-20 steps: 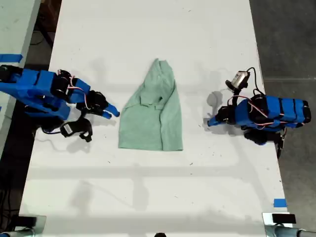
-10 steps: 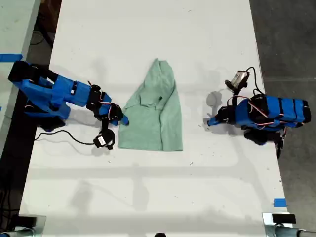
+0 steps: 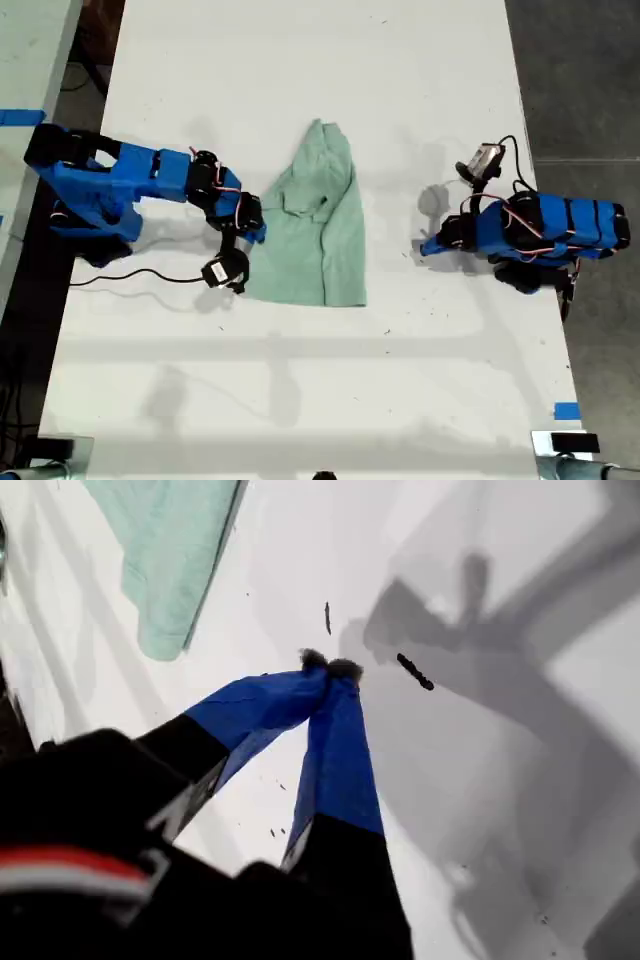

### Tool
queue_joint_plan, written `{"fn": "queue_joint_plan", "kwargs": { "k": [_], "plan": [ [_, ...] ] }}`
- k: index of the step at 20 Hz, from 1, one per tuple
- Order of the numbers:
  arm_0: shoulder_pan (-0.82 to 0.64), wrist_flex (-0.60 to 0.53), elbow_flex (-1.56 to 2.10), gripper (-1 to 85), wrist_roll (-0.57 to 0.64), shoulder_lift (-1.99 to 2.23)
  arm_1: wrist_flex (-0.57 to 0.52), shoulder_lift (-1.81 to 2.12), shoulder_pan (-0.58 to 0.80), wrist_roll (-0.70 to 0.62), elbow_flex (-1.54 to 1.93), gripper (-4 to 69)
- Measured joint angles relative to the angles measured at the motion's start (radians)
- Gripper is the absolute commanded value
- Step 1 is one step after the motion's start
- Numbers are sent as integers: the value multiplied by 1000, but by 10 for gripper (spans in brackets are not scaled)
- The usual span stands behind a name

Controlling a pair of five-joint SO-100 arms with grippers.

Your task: Fold t shirt

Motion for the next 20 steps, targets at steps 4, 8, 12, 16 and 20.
{"fn": "queue_joint_plan", "kwargs": {
  "k": [4,8,12,16,20],
  "plan": [
    [37,163,-514,-1,29,-359,0,0,0,0,0,-12],
    [41,143,-811,-1,60,-583,0,0,0,0,0,-12],
    [40,35,-827,-1,95,-644,0,0,0,-6,0,-12],
    [28,-58,-827,1,121,-681,0,0,0,-6,0,-12],
    [5,-114,-828,158,143,-709,0,0,0,-6,0,-12]
  ]
}}
